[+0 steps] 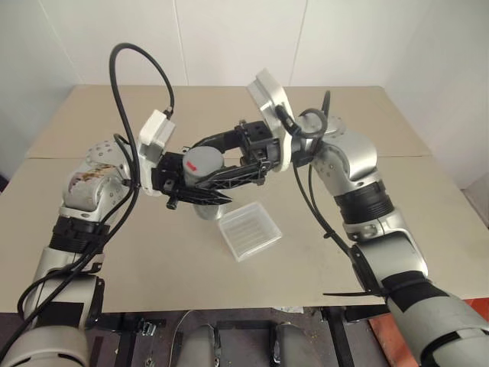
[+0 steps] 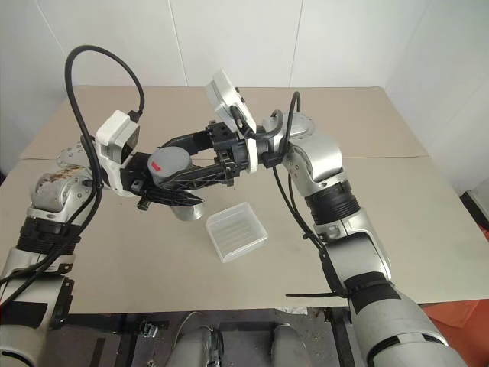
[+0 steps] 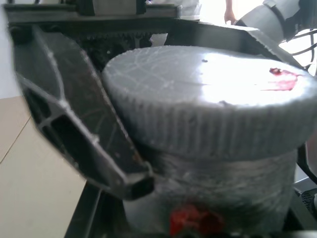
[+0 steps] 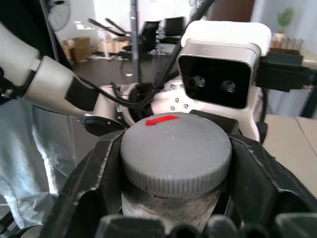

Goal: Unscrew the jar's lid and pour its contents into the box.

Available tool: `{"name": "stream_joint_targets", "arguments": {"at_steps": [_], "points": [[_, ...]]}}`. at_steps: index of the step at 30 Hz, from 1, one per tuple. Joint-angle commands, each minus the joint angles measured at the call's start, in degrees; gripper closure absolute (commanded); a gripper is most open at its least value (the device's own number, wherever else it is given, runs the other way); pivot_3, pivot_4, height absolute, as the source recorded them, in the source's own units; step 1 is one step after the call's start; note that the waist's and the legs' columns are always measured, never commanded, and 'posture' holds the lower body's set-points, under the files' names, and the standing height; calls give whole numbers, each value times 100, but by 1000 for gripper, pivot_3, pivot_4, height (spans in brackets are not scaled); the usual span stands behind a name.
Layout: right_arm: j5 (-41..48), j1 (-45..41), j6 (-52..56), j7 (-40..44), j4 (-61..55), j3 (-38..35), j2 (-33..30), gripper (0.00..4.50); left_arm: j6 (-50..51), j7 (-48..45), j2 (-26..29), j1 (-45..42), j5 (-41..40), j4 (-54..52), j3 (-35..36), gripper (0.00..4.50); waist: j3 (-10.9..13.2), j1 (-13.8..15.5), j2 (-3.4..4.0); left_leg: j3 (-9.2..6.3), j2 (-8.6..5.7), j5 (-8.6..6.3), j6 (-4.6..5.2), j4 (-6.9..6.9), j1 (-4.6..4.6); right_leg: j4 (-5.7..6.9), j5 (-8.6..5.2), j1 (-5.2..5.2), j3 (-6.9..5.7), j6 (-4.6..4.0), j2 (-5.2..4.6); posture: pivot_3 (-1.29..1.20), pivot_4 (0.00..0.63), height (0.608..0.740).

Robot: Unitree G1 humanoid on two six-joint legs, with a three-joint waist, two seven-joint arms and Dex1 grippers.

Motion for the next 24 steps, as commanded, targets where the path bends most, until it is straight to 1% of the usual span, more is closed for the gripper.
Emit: {"name": "stream_joint_targets", "arguments": {"at_steps": [1,2,5,9,11,14,16,19,24], "points": [[-27,36,-17,-229,-233,-278,-71,142,-182,-77,79,70,-30,46,372,2504,1,19,1,2,-1,0,0,0,0,0,0,-1,0,0,-1,0,150,740],[-70,131,-7,-381,-361,-326,-132,62,-213,-56,81,107,61,101,412,2504,1,31,1,3,-1,0,0,0,0,-1,0,0,0,0,-1,0,150,740],[-108,523,114,-812,-901,-507,-371,62,-333,117,75,212,267,261,565,2504,1,66,1,8,-3,0,0,2,0,-1,0,4,-3,0,-3,0,150,740],[36,1120,716,-1792,-2157,-789,-625,62,-490,580,35,351,535,525,774,2504,1,67,0,10,-5,0,-1,2,-4,-3,0,0,-5,0,-6,0,150,740],[27,1285,1038,-2352,-2739,-838,-640,62,-479,754,-19,423,573,553,859,2504,1,39,0,10,-4,1,-2,1,-7,0,0,-6,-4,0,-6,0,150,740],[-72,1290,1609,-3207,-3371,-668,-429,62,-520,824,-123,455,639,546,855,2504,1,9,0,10,-2,3,-5,1,-11,5,0,-15,-2,0,-6,0,150,740],[-132,1241,1826,-3595,-3547,-552,-263,62,-497,854,-185,431,662,533,849,2504,1,5,0,11,0,5,-9,0,-11,7,0,-17,-2,-1,-3,0,150,740],[-283,1060,2058,-4159,-3486,-356,96,62,-498,813,-276,363,705,525,794,2504,1,15,0,13,-1,6,-10,1,-14,7,1,-18,-2,-1,-2,0,150,740],[-732,868,1977,-4653,-3032,-39,449,62,-454,759,-340,300,704,465,782,2504,1,25,0,11,-4,6,-9,2,-30,6,1,-32,-3,-1,-3,0,150,740]]}}
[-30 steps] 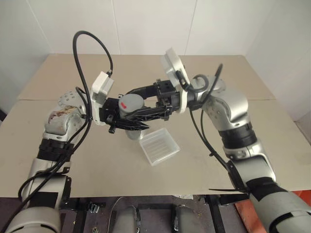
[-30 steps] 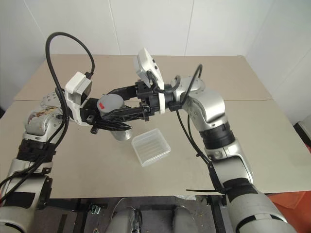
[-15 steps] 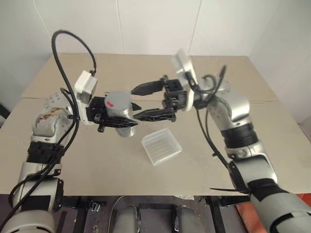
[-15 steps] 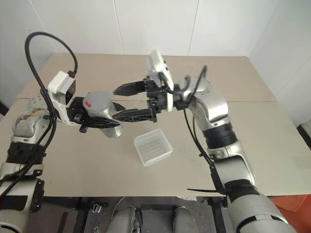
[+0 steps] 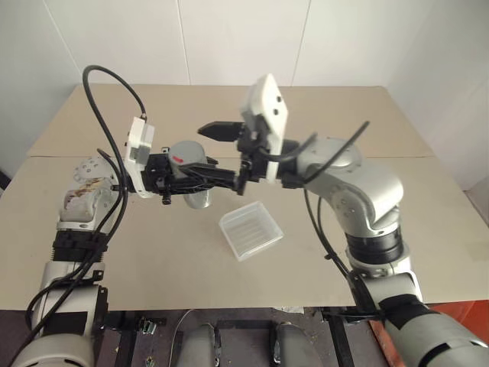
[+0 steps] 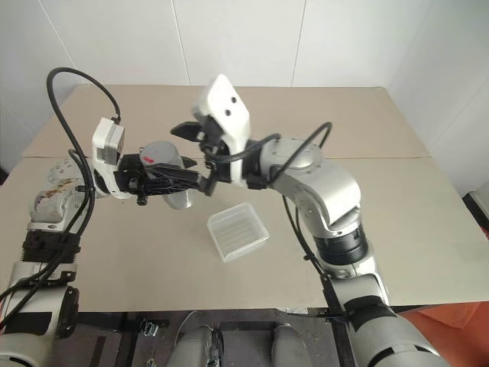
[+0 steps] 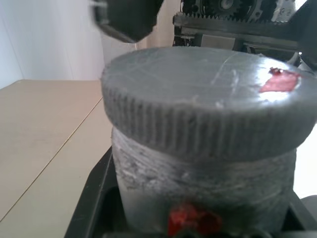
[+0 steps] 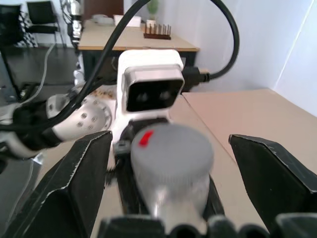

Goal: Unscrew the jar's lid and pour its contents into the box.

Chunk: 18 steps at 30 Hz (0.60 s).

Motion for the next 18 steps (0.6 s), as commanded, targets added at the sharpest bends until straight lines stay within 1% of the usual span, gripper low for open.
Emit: {"name": "stream_joint_targets", "arguments": {"at_steps": [1,4,8,18], "points": [[-233,-176,-79,-281,222,64,130,62,-21,-49,9,-155,-47,-170,89,2504,0,10,0,0,-1,0,0,0,-3,0,0,-2,0,0,0,0,150,740],[-317,-226,-124,-300,383,77,163,62,20,-55,35,-139,-59,-232,114,2504,0,11,0,0,-2,0,1,1,-15,1,0,-10,0,0,-1,0,150,740],[-345,-207,-176,-185,502,-5,33,62,90,-81,132,-74,-108,-346,178,2504,0,-3,0,-1,-1,0,1,0,-17,0,0,-14,0,0,0,0,150,740],[72,-27,-305,290,616,-642,-688,62,329,-434,713,292,-348,-654,456,2504,0,1,0,-2,1,0,2,0,-15,-2,0,-15,0,1,0,0,150,740]]}}
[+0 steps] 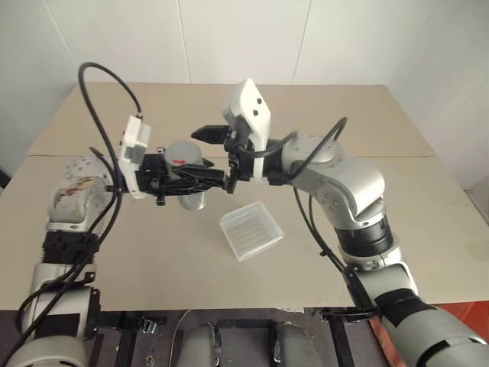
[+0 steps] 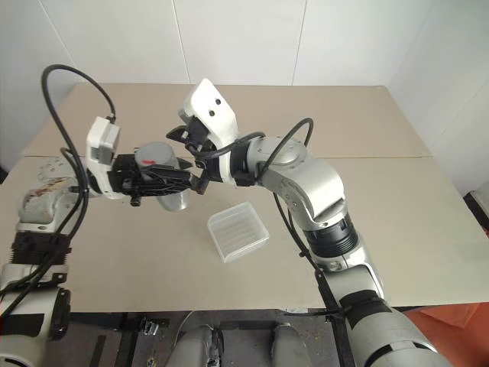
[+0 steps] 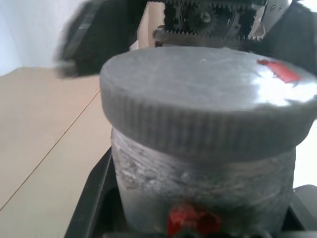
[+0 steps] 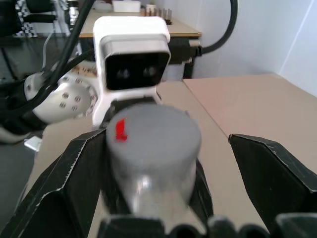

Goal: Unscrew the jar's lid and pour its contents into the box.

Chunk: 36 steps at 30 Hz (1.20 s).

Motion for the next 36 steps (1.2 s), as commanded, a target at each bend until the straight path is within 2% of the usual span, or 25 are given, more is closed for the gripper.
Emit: {"name": "stream_joint_targets", "arguments": {"at_steps": [1,6,10,15,18,24,29,34,36], "points": [[-25,24,-167,-83,166,-713,-372,62,-4,-354,204,60,-280,-364,257,2504,0,29,0,1,-1,0,0,1,0,0,0,1,0,0,0,0,150,740],[-18,90,-197,-12,234,-843,-565,62,54,-374,267,137,-340,-459,314,2504,0,2,0,2,-1,0,0,-2,0,-1,0,0,-1,0,-1,0,150,740],[149,202,-146,227,-165,-766,-653,62,33,-246,123,67,-308,-357,297,2504,0,-7,0,4,-1,0,0,-3,0,0,0,-2,2,0,0,0,150,740],[501,36,80,212,-625,-641,-343,62,-125,-179,-250,-180,-148,-81,101,2504,0,0,0,3,-1,0,0,-1,0,2,0,-2,2,0,0,0,150,740],[426,-107,63,41,-669,-430,-94,62,-248,-198,-438,-371,-43,158,7,2504,0,3,0,3,-2,1,0,2,0,4,0,-1,2,0,0,0,150,740],[-87,-306,-169,-279,-348,97,270,62,-387,-354,-603,-608,80,459,-85,2504,0,-2,0,4,-3,0,0,1,-1,3,0,-1,1,0,0,0,150,740],[-394,-401,-353,-323,3,262,468,62,-415,-427,-626,-656,115,503,-91,2504,0,-1,0,3,-3,1,0,1,-2,4,0,-2,1,0,0,0,150,740],[-582,-438,-562,-284,463,175,544,62,-390,-475,-528,-560,97,353,-52,2504,0,-3,0,3,-2,1,0,1,-1,4,0,-2,1,0,0,0,150,740],[-364,-425,-494,-218,456,-135,480,62,-360,-486,-437,-480,74,279,-11,2504,0,-4,0,2,-3,1,0,1,-2,4,0,-2,1,0,0,0,150,740]]}}
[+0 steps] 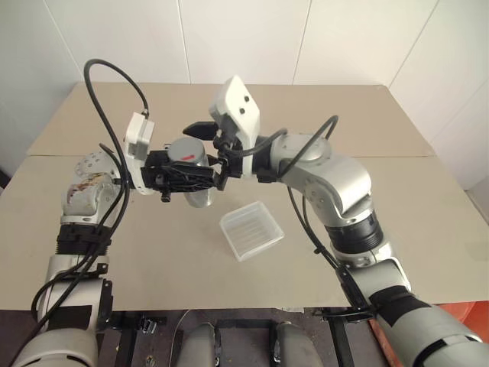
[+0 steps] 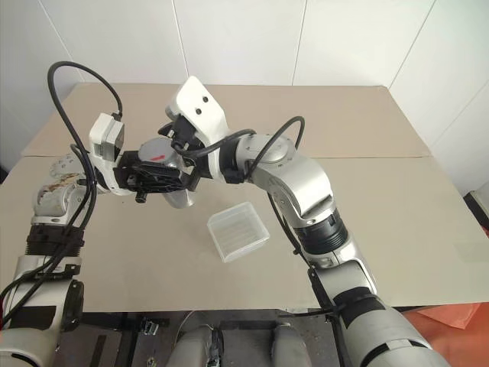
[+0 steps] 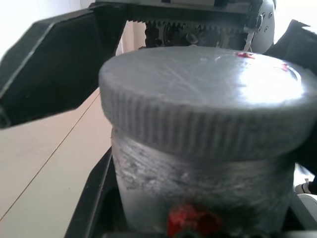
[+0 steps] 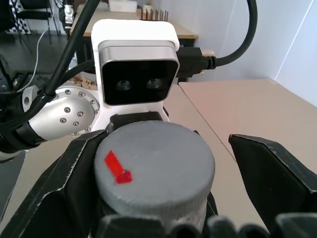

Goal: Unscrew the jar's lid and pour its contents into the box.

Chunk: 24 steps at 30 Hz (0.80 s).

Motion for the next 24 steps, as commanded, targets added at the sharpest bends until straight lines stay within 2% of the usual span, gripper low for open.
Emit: {"name": "stream_joint_targets", "arguments": {"at_steps": [1,12,19,24], "points": [[156,-117,-114,37,-21,-578,-168,62,-24,-126,203,66,-88,-335,151,2504,0,1,0,0,0,0,0,0,0,0,0,0,0,0,0,0,150,740],[525,332,-368,716,42,-1087,-1161,62,214,-116,566,474,-285,-781,358,2504,0,27,0,1,0,0,0,1,1,-4,0,3,-1,0,-3,0,150,740],[655,477,-278,939,-468,-983,-1221,62,196,36,430,480,-230,-781,317,2504,0,-22,0,3,5,0,0,-4,3,-1,0,-2,4,0,3,0,150,740],[939,438,-8,889,-1047,-843,-984,62,86,96,217,298,-114,-556,221,2504,0,10,0,1,4,0,0,-1,2,-1,0,-1,2,0,3,0,150,740]]}}
